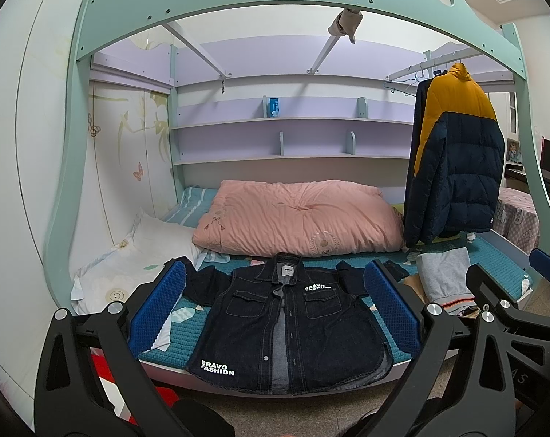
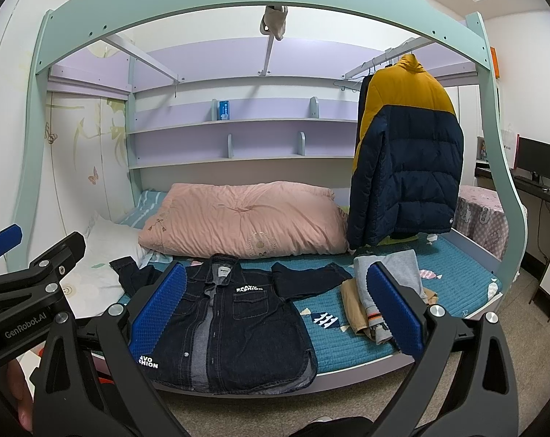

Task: Fold large clothes

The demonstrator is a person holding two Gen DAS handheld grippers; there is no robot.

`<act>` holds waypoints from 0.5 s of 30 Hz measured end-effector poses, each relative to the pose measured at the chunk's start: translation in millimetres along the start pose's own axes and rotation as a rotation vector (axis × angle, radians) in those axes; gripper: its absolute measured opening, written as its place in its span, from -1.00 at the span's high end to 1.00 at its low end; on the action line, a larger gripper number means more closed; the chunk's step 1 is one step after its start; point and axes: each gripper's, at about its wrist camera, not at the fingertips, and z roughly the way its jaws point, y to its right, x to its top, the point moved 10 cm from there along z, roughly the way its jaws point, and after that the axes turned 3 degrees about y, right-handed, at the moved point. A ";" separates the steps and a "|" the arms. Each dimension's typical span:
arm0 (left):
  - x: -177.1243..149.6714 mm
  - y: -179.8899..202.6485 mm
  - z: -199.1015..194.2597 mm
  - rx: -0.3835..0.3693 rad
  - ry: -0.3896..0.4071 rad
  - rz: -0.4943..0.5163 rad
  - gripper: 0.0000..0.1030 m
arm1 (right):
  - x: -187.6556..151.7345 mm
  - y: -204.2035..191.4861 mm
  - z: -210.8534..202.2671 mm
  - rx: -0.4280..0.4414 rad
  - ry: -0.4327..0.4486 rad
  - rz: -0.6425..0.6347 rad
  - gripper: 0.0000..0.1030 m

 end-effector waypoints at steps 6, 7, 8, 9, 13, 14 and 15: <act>-0.7 -3.1 2.4 0.001 -0.002 -0.001 -0.91 | -5.7 -3.4 4.1 0.002 -0.004 0.002 -0.86; -1.8 -2.1 1.2 0.001 -0.003 -0.002 -0.91 | -7.1 -5.0 6.4 0.001 -0.006 0.003 -0.86; -2.2 -3.6 3.0 0.003 -0.006 0.000 -0.91 | -8.4 -5.0 10.0 0.001 -0.011 0.003 -0.86; -3.2 -5.3 6.4 0.004 -0.009 0.002 -0.91 | -9.9 -4.1 13.1 0.002 -0.016 0.002 -0.86; -9.0 -10.7 27.3 0.006 -0.030 0.010 -0.91 | -15.7 -7.2 31.1 0.008 -0.037 0.003 -0.86; -10.5 -12.2 34.6 0.005 -0.037 0.009 -0.91 | -18.7 -10.1 38.2 0.007 -0.044 0.002 -0.86; -12.6 -14.4 41.2 0.003 -0.042 0.008 -0.91 | -20.0 -10.4 44.1 0.009 -0.051 0.001 -0.86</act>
